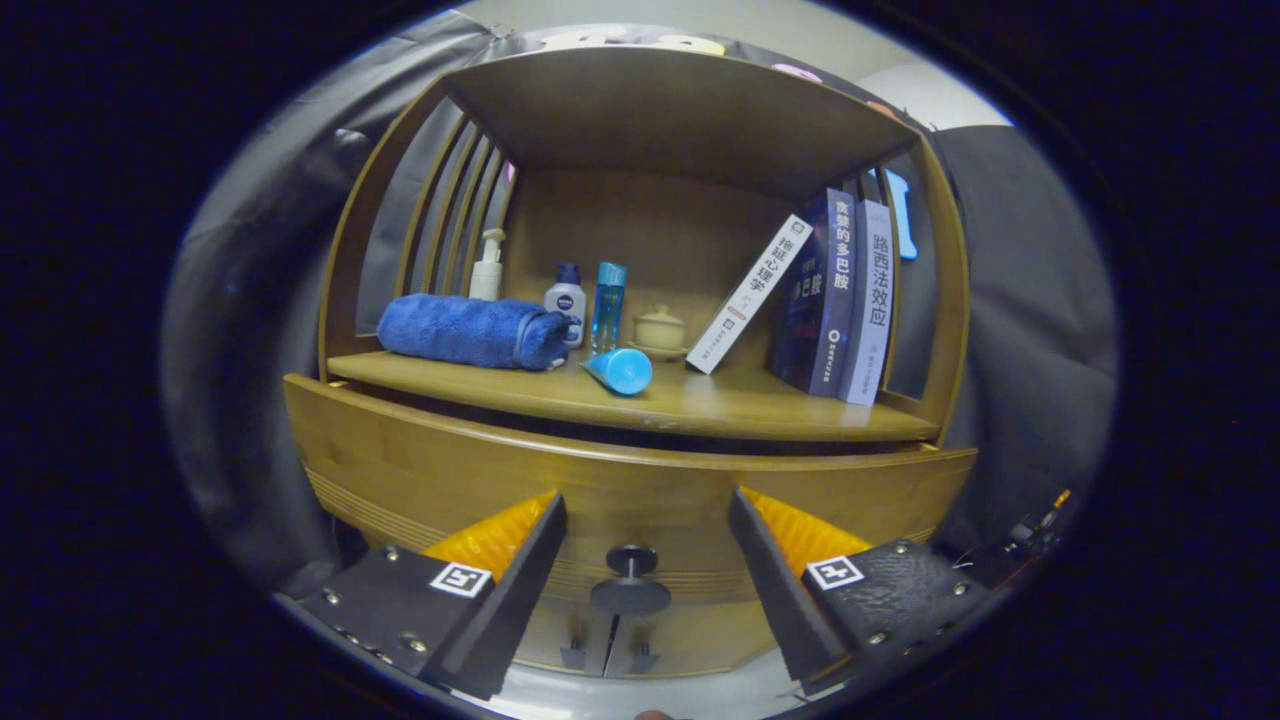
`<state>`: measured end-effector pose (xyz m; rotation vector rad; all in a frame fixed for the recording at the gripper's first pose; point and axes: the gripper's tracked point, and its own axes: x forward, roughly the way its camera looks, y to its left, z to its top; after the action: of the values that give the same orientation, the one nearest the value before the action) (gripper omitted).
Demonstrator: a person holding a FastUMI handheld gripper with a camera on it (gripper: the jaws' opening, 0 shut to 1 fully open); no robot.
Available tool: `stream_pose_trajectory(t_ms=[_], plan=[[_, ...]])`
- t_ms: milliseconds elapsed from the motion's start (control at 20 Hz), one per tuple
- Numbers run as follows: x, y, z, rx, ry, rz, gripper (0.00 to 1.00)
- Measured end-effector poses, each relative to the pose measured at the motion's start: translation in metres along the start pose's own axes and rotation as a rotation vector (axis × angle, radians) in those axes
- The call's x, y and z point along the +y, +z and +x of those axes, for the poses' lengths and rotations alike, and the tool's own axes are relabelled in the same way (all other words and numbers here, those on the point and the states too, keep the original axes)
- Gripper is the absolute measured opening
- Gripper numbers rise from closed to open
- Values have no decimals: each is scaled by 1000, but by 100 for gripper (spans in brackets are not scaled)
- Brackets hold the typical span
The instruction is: Pull open the drawer, take out the items inside it, and place them on the countertop above the cabinet.
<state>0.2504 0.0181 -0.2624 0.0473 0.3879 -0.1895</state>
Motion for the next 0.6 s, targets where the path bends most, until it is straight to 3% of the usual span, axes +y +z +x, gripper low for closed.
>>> stream_pose_trajectory(t_ms=[600], plan=[[3, 3, 30, -23, 9, -61, 99]])
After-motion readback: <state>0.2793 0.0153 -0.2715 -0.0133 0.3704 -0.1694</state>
